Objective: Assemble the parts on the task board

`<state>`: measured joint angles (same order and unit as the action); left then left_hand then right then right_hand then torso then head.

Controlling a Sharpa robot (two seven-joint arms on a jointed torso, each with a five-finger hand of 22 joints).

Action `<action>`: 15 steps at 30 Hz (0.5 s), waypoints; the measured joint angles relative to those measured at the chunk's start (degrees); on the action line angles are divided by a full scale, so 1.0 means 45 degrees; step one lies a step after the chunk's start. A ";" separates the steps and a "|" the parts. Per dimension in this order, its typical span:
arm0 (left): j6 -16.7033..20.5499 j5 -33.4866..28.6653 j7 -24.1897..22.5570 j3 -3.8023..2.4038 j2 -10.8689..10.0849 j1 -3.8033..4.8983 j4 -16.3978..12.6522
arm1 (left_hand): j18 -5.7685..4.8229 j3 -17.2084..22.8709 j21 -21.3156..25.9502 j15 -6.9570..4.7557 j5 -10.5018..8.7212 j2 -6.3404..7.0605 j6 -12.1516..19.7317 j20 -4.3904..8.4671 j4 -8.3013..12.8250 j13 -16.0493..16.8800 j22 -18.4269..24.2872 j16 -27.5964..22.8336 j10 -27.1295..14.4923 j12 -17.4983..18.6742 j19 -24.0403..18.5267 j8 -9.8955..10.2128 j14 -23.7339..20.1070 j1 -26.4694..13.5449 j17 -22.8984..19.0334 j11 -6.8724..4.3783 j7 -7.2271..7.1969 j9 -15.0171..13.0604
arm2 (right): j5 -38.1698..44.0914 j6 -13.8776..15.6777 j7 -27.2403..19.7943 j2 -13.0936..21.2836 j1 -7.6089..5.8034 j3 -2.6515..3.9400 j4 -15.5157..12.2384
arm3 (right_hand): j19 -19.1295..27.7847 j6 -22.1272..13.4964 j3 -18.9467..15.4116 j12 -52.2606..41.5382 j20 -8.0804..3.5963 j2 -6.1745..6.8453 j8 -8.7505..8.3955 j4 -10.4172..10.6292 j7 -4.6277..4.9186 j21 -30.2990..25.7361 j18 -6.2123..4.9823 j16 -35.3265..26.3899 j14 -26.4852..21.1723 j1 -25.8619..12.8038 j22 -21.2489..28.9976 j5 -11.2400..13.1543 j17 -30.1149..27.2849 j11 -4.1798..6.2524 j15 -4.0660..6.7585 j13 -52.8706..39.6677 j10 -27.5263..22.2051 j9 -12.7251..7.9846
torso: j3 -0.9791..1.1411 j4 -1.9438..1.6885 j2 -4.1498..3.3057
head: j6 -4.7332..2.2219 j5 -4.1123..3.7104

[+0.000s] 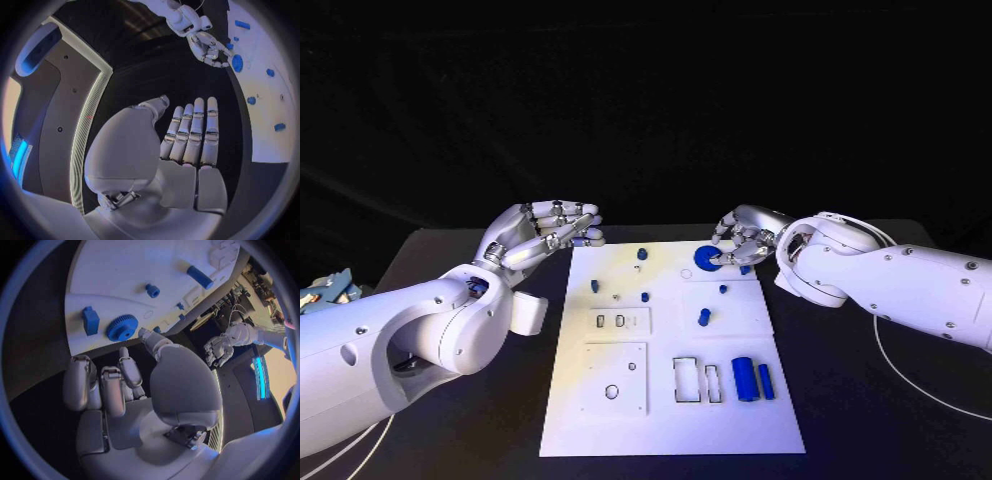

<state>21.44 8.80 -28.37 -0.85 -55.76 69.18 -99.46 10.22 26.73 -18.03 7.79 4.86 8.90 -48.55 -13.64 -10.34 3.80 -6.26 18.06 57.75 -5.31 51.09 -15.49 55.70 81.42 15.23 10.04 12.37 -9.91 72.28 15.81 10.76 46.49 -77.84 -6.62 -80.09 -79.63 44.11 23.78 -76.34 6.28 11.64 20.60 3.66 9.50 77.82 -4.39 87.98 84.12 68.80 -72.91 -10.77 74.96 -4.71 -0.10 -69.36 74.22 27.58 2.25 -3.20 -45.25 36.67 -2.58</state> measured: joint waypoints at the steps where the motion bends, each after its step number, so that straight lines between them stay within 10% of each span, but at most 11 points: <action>1: -0.0003 -0.0001 0.0001 0.0000 0.0001 0.0000 0.0002 | 0.0000 0.0000 0.0000 0.0000 0.0000 0.0000 0.0000 0.0000 0.0000 0.0000 0.0000 0.0000 0.0000 0.0000 0.0000 0.0000 0.0000 0.0000 0.0000 0.0000 0.0000 0.0000 | 0.0000 -0.0013 0.0017 -0.0060 0.0021 -0.0002 0.0049 | -0.0035 -0.0008 -0.0014 0.0000 0.0035 0.0035 0.0000 0.0014 0.0008 0.0039 0.0001 0.0000 0.0000 0.0035 -0.0015 -0.0023 0.0000 0.0000 0.0000 -0.0036 0.0000 0.0000 | -0.0001 -0.0001 0.0000 | 0.0011 0.0005; 15: -0.0039 -0.0004 0.0002 0.0002 0.0017 0.0000 0.0007 | 0.0000 0.0000 0.0000 0.0000 0.0000 0.0000 0.0000 0.0000 0.0000 -0.0001 -0.0001 0.0000 0.0000 0.0049 0.0000 0.0000 0.0000 0.0000 -0.0002 0.0000 0.0000 0.0000 | 0.0266 -0.0015 0.0145 -0.0583 0.0123 -0.0025 0.0572 | -0.0085 -0.0507 -0.0101 -0.0050 0.0087 0.0046 0.0050 0.0101 0.0141 0.0084 0.0000 0.0100 0.0001 0.0046 -0.0091 -0.0051 -0.0002 -0.0095 -0.0093 -0.0077 -0.0097 -0.0001 | -0.0009 0.0016 -0.0007 | 0.0089 0.0106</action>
<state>21.27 8.78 -28.36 -0.84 -55.68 69.18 -99.42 10.22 26.73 -18.03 7.79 4.86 8.90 -48.55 -13.63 -10.34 3.80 -6.26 18.06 57.75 -5.09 51.09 -15.49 55.70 81.42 15.22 10.04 12.37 -9.91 73.47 15.74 11.41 43.87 -77.29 -6.73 -77.52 -80.02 41.83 23.32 -76.57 6.67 11.85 20.83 4.12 10.14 78.19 -4.39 88.43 84.13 69.01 -73.32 -11.00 74.95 -5.13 -0.52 -69.70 73.79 27.58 2.21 -3.13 -45.29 37.07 -2.10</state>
